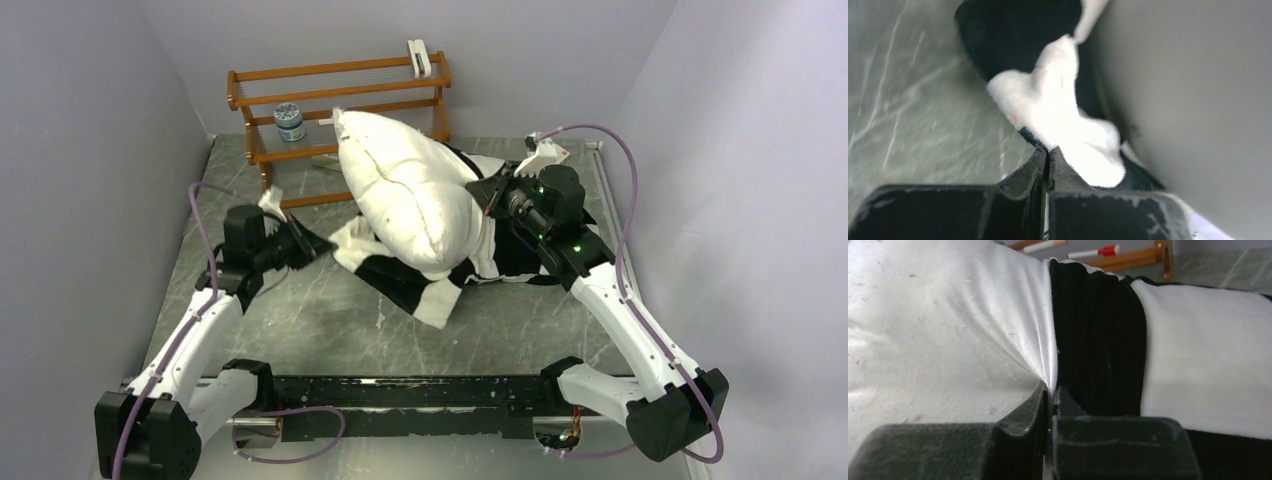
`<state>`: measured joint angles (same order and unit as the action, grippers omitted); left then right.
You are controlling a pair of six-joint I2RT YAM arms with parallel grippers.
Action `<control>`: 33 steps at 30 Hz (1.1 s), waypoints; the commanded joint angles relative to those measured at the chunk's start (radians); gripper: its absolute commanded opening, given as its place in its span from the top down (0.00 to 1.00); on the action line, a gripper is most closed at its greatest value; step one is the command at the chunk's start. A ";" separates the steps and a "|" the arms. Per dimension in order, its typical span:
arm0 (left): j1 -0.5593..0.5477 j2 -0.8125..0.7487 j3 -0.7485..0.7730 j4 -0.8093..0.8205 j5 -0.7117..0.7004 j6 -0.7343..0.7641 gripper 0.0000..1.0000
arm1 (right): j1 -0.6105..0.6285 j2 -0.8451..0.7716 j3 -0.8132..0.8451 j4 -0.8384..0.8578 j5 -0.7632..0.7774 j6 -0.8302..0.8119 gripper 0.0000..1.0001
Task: Put the pillow into the pillowcase
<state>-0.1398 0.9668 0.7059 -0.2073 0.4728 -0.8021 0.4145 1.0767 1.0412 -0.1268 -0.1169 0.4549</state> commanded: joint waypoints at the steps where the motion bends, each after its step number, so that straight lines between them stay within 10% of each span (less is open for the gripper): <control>1: 0.008 -0.048 -0.167 0.010 0.073 -0.012 0.95 | -0.013 0.002 -0.047 -0.167 0.028 -0.076 1.00; 18: -0.066 0.032 -0.277 0.079 0.000 0.035 0.95 | 0.293 0.074 -0.166 -0.328 0.458 0.027 1.00; 33: -0.187 0.102 -0.263 0.119 -0.068 0.020 0.95 | 0.570 0.205 0.246 -0.315 0.367 -0.106 0.24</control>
<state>-0.3096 1.0847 0.4156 -0.1204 0.4137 -0.7925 0.9028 1.1946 1.2633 -0.4934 0.2523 0.4503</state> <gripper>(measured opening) 0.056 0.707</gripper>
